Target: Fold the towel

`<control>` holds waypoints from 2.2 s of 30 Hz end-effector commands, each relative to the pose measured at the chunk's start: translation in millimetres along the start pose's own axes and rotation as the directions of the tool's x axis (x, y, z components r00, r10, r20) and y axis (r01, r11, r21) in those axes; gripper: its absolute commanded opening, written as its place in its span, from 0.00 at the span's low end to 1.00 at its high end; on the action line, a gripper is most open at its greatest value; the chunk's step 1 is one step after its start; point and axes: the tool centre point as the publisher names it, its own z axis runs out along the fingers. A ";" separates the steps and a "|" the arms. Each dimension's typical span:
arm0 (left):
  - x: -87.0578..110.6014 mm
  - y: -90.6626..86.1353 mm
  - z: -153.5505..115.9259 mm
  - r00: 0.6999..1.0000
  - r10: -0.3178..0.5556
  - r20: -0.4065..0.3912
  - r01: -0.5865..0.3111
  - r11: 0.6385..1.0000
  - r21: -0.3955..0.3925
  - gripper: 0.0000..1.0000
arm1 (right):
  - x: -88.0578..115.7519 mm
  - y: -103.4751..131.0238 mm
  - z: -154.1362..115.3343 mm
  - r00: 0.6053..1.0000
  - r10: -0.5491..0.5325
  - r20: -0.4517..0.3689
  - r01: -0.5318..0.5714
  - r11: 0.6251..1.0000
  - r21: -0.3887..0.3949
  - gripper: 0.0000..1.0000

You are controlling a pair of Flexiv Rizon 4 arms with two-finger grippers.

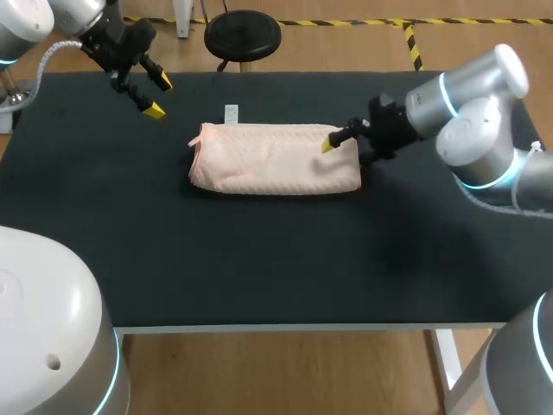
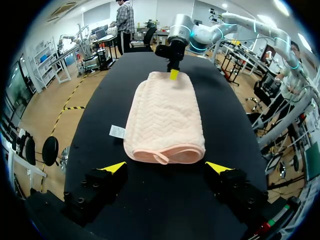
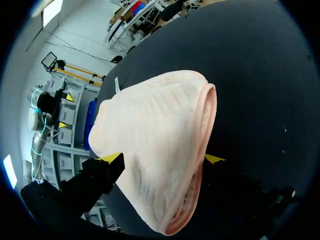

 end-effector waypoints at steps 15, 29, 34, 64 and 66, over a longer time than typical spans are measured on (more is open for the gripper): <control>-0.5 0.8 0.7 1.000 0.002 0.000 -0.002 1.000 0.002 1.00 | 32.4 -1.3 7.8 0.995 -0.007 0.104 0.009 1.000 -0.012 0.00; -0.5 0.8 0.7 1.000 0.002 0.000 -0.002 1.000 0.002 1.00 | 113.7 25.0 42.3 0.966 -0.015 0.258 0.026 0.999 -0.036 0.00; -0.5 0.8 0.7 1.000 0.002 0.000 -0.002 1.000 0.002 1.00 | 151.9 32.3 67.2 0.972 0.012 0.236 0.004 0.998 -0.068 0.00; -0.5 0.8 0.7 1.000 0.002 0.000 -0.002 1.000 0.002 1.00 | 268.5 -13.5 110.8 0.988 -0.035 0.151 0.070 0.970 -0.231 1.00; -0.5 0.8 0.7 1.000 0.002 0.000 -0.002 1.000 0.002 1.00 | 268.3 -14.3 103.4 0.976 -0.127 0.176 0.162 0.966 -0.203 1.00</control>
